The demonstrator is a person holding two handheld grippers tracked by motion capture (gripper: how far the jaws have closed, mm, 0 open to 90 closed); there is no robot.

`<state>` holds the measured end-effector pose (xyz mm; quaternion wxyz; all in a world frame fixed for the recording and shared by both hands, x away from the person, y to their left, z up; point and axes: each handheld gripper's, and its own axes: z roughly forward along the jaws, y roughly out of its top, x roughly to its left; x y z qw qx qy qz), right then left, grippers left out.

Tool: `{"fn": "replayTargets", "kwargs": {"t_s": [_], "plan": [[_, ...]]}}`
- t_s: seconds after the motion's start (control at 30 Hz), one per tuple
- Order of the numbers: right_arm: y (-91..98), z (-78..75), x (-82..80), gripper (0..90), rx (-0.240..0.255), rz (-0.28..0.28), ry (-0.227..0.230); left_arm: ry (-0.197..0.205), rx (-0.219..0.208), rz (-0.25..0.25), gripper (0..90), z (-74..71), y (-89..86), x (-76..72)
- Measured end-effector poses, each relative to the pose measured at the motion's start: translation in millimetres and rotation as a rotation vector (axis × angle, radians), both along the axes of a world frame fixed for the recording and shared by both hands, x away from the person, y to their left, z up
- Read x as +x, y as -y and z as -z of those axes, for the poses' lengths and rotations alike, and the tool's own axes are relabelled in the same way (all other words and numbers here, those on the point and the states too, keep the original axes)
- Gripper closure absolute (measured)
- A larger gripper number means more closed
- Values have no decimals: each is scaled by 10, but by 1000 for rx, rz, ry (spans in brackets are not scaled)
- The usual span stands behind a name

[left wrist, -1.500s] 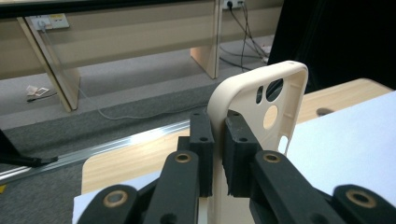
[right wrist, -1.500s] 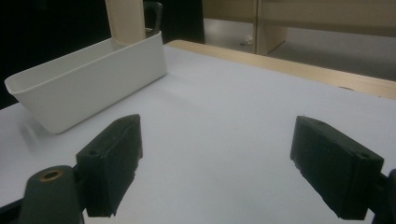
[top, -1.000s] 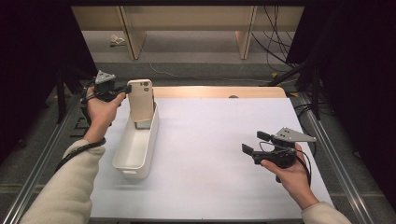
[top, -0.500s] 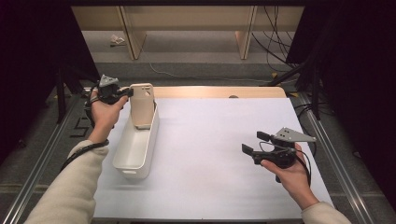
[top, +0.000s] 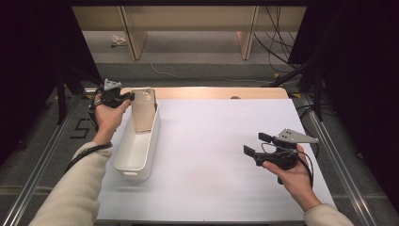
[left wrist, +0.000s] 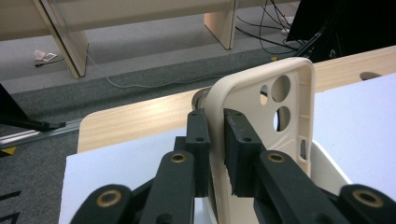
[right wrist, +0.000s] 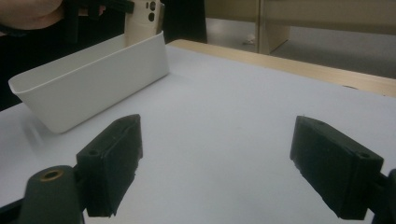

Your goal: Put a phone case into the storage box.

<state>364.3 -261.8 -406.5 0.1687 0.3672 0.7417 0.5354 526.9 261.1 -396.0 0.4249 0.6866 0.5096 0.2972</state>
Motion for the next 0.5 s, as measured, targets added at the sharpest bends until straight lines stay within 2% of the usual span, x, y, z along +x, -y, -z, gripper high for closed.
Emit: {"fn": "replayTargets", "kwargs": {"t_s": [0.1, 0.17, 0.23, 0.5], "plan": [[2, 2, 1, 180, 0, 0, 0, -3, 8, -4, 788, 13, -2, 14], [2, 3, 3, 180, 0, -1, -1, -8, 32, -12, 772, 19, 2, 24], [2, 1, 1, 179, 0, -1, -2, -9, 58, -15, 726, 25, 7, 37], [1, 4, 3, 179, 0, -2, -1, -10, 82, -32, 552, 29, 15, 42]]}}
